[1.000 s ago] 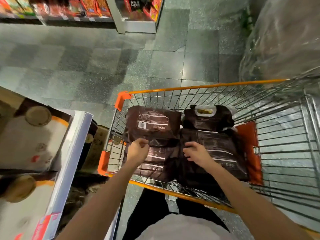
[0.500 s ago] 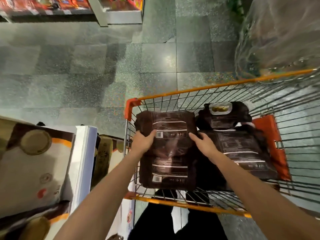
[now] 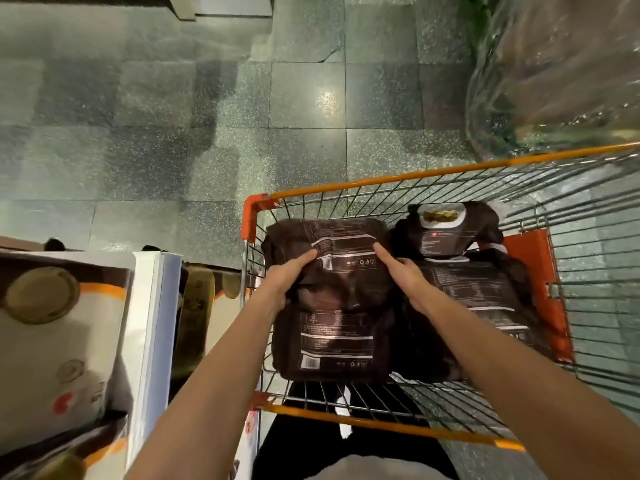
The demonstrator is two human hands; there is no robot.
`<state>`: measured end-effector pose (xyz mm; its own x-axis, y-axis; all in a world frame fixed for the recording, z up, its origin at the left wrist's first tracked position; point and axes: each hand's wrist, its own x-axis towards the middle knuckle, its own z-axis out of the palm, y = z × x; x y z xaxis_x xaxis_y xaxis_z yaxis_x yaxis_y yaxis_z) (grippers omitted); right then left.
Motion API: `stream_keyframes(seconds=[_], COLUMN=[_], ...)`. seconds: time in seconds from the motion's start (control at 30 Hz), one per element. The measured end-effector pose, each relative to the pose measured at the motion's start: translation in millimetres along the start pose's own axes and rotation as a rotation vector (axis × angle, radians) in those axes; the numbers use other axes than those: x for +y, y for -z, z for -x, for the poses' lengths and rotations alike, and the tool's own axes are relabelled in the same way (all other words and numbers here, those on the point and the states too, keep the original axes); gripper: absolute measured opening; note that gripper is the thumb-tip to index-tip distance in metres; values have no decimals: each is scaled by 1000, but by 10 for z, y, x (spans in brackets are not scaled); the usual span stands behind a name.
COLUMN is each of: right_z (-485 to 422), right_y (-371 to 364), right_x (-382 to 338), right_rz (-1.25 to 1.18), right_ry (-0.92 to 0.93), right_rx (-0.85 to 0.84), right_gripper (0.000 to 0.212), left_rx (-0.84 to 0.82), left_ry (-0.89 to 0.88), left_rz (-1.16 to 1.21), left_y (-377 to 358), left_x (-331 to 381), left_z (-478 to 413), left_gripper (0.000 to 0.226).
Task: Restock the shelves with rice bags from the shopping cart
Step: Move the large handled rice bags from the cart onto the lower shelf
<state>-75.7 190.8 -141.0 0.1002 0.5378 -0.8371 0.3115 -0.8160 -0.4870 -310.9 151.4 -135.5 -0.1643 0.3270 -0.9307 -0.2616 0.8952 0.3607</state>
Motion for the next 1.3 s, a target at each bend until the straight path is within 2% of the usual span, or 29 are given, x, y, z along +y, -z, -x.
stream_keyframes(seconds=[0.07, 0.17, 0.27, 0.37, 0.43, 0.5, 0.63, 0.7, 0.73, 0.77, 0.83, 0.87, 0.9, 0.97, 1.07, 1.17, 1.2, 1.3], right_z=[-84, -160, -292, -438, -469, -442, -436, -406, -369, -334, -256, -186, -128, -5, 267, 497, 559, 683], right_y=[95, 223, 236, 254, 274, 271, 263, 264, 259, 252, 263, 263, 261, 253, 179, 19, -40, -253], right_x=[-60, -146, -174, -162, -223, -284, -242, -213, -187, -145, -33, 34, 119, 276, 417, 505, 534, 643], right_rz=[29, 75, 100, 133, 151, 158, 113, 78, 66, 47, 13, -2, -15, -22, -67, -179, -195, -192], right_ry=[-31, -99, -114, -129, -117, -102, -36, -12, 7, 21, 26, 35, 36, 52, 53, -35, -58, -98], right_rx=[-27, -122, -171, -173, -180, -190, -144, -137, -131, -119, -114, -114, -114, -110, -157, -254, -286, -412], right_gripper=[99, 93, 92, 102, 101, 91, 44, 44, 49, 54, 59, 57, 54, 54, 50, 19, 17, 47], left_rx=[-46, -114, -128, -94, -102, -117, -111, -73, -40, 0, 23, 17, 16, 62, 118, 199, 216, 248], left_ry=[17, 71, 94, 125, 148, 175, 142, 112, 76, 31, -34, -45, -73, -154, -289, -404, -438, -536], left_rz=[-34, -104, -29, -2, 16, 30, 92, 124, 131, 130, 104, 90, 87, 37, -50, -173, -214, -297], left_y=[-60, -70, -78, -146, -182, -181, -193, -222, -221, -208, -170, -153, -135, -73, 59, 250, 327, 526], left_x=[67, 173, 209, 247, 288, 280, 189, 178, 163, 155, 72, 12, -53, -178, -293, -369, -401, -490], left_z=[4, -17, -64, -133, -104, -116, -46, 9, 52, 101, 142, 199, 257, 343, 578, 759, 836, 1007], left_gripper=[69, 74, 35, 34, 37, 37, 26, 16, 15, 26, 72, 85, 81, 59, 50, 44, 45, 54])
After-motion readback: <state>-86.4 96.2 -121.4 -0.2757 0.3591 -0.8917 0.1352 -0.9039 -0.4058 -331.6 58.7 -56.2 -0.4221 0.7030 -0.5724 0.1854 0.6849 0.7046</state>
